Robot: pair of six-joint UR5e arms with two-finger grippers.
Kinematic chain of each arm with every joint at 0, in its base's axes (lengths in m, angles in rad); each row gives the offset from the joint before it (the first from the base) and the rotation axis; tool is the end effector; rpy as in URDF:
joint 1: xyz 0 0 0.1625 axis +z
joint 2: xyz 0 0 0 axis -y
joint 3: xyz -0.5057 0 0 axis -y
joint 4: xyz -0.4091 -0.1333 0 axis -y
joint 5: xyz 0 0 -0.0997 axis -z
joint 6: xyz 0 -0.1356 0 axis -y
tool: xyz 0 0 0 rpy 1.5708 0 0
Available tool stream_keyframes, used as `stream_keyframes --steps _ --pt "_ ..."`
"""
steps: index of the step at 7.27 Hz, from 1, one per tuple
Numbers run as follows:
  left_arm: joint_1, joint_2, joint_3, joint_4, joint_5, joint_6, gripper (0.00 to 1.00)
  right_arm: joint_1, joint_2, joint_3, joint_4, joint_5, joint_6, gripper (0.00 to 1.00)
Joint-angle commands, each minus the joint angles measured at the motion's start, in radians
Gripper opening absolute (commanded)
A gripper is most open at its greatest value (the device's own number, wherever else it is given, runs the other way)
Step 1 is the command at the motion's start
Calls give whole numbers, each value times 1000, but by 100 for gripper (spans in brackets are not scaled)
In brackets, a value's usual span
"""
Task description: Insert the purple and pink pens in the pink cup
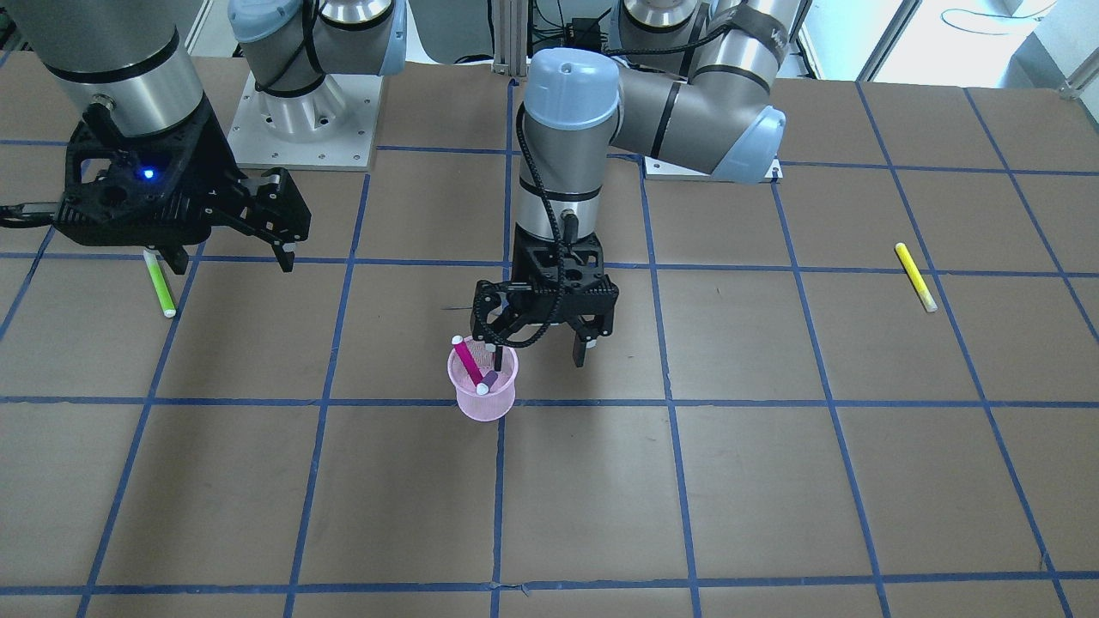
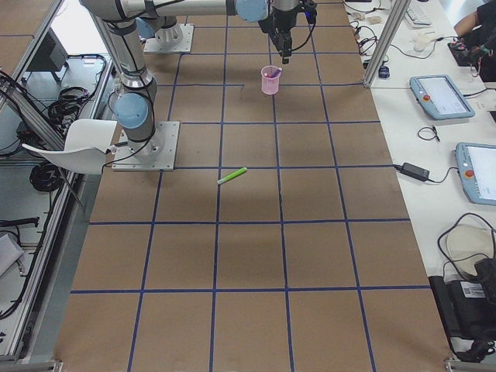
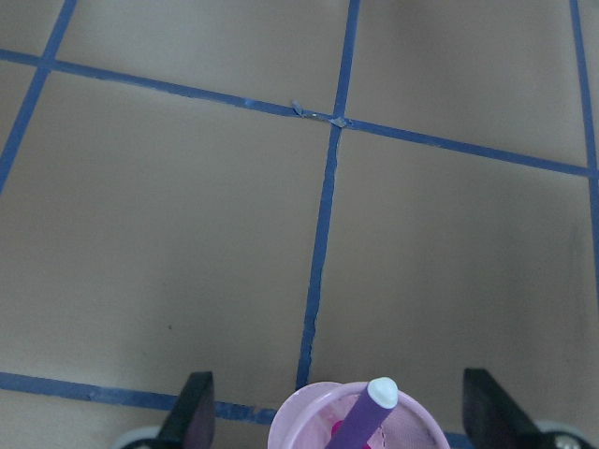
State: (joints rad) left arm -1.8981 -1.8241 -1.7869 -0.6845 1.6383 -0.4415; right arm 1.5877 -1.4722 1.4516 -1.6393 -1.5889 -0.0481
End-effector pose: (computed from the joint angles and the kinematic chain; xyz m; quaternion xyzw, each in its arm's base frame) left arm -0.3225 -0.5638 0.3837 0.0628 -0.9758 0.2041 0.0470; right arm 0.1405 -0.5679 0.5480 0.0321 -0.9985 0.0444 0.0097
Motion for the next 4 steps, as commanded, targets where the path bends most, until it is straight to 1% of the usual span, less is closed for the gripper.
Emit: stream_keyframes --steps 1,2,4 --pt "152 115 53 -311 -35 254 100 0 0 -2 1 -2 -2 100" --pt "221 173 87 -509 -31 295 100 0 0 -5 3 -5 -1 100" --pt "315 268 200 -871 -22 450 100 0 0 -7 1 1 1 100"
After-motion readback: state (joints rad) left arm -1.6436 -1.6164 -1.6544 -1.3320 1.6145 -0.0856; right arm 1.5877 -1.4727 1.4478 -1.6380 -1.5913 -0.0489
